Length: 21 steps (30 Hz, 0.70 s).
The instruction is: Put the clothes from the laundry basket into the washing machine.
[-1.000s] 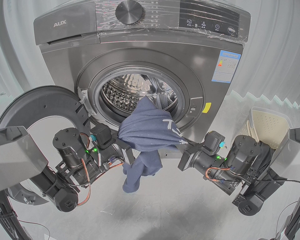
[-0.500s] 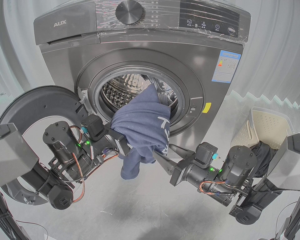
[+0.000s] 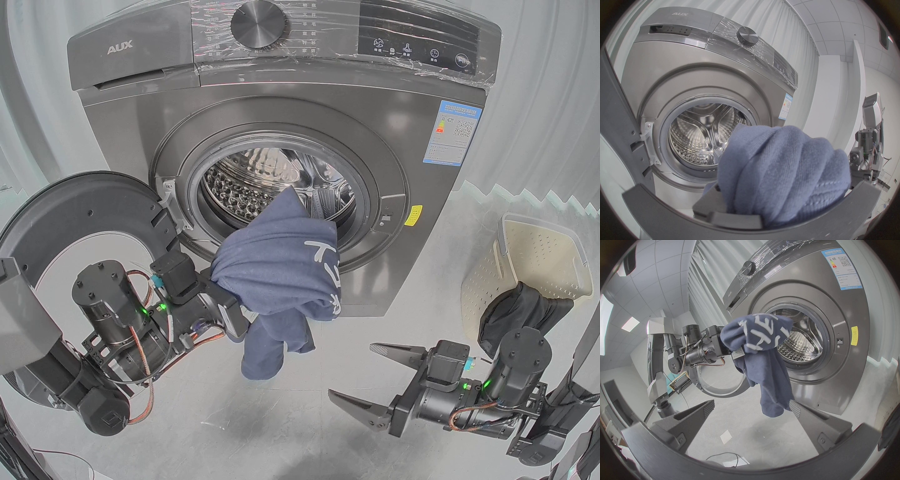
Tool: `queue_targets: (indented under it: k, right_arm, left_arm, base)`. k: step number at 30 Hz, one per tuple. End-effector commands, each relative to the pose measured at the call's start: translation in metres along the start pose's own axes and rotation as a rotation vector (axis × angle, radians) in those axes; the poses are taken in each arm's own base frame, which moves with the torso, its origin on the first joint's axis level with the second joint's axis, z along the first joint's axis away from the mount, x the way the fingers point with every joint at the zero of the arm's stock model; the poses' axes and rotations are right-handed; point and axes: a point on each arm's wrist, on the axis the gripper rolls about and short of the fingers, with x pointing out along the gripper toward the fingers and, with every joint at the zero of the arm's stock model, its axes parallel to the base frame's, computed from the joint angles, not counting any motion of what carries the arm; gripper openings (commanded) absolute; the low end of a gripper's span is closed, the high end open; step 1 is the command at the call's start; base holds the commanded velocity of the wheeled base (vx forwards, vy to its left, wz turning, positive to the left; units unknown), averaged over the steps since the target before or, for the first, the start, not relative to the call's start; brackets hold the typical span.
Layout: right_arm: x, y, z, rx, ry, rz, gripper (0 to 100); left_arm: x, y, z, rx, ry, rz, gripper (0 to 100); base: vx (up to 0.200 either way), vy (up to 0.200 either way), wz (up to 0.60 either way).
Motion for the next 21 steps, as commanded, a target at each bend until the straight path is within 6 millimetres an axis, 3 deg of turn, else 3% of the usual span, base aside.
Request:
queue_targets:
  k: [1,6,21]
  right_arm:
    - [-0.010,-0.022,0.008,-0.001,-0.033,-0.082,100]
    - [-0.014,-0.043,0.014,-0.013,-0.058,-0.156,100]
    - [-0.011,-0.045,0.016,-0.014,-0.067,-0.154,100]
  left_arm:
    - [-0.016,0.007,0.010,0.014,-0.014,0.032,0]
    - [-0.030,0.021,0.015,0.027,-0.013,0.087,0]
    - [-0.029,0.021,0.006,0.073,0.023,0.087,0]
  base:
    - [0.000,0.000,0.00]
    - [0.000,0.000,0.00]
    - [0.000,0.000,0.00]
